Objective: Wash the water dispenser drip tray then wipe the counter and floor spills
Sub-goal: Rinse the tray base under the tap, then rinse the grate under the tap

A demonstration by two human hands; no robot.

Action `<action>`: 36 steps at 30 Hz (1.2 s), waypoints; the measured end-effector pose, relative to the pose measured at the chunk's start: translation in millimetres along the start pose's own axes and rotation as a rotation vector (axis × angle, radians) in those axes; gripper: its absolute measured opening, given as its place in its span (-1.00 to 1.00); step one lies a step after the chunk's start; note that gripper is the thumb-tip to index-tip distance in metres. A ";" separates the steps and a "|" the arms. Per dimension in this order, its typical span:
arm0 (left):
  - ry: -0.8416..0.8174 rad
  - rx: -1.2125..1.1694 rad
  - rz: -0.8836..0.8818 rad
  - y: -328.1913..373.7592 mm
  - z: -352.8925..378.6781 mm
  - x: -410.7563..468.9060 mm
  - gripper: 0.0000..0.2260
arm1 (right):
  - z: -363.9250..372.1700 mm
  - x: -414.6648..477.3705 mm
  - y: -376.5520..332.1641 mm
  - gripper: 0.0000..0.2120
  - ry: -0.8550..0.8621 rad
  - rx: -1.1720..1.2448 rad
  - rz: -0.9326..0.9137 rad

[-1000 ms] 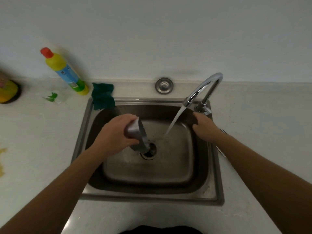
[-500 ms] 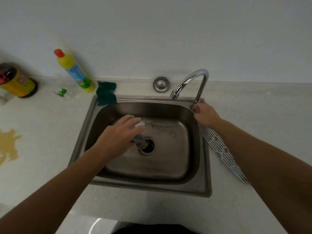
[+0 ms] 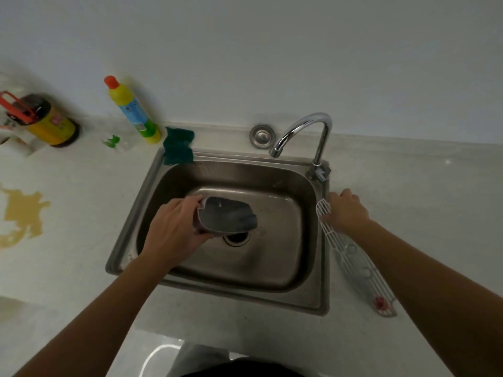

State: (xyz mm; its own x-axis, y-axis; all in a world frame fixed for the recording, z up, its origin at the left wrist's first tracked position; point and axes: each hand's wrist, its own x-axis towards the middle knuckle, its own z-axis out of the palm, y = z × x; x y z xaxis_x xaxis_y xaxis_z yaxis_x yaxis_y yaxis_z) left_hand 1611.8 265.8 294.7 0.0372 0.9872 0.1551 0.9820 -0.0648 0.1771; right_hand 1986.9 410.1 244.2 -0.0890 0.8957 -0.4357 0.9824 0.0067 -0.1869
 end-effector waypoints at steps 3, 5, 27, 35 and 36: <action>-0.016 -0.119 -0.127 -15.4 -0.4 -5.3 -0.29 | -9.9 4.5 -13.9 -0.82 -0.013 0.262 0.005; -0.020 -0.193 -0.233 -31.6 -1.4 -9.3 -0.30 | -17.8 1.5 -29.1 -0.90 -0.006 0.413 0.026; 0.328 -0.640 -0.862 -323.0 17.6 -5.3 -0.31 | 77.1 -58.4 -239.9 -0.78 -0.031 1.864 0.493; 0.119 -0.315 -0.803 -352.5 37.6 -12.3 -0.37 | 78.7 -60.9 -254.4 -0.76 -0.046 1.854 0.470; 0.101 -0.301 -0.813 -350.7 36.6 -12.1 -0.33 | 79.2 -62.3 -254.6 -0.76 -0.045 1.852 0.466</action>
State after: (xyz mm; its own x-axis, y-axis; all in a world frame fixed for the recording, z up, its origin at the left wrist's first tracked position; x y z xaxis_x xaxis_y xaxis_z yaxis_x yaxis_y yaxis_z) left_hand 1273.7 281.9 195.1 -0.6846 0.7274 -0.0478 0.6059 0.6043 0.5174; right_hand 1729.3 317.4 249.3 0.0588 0.6754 -0.7351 -0.4521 -0.6385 -0.6229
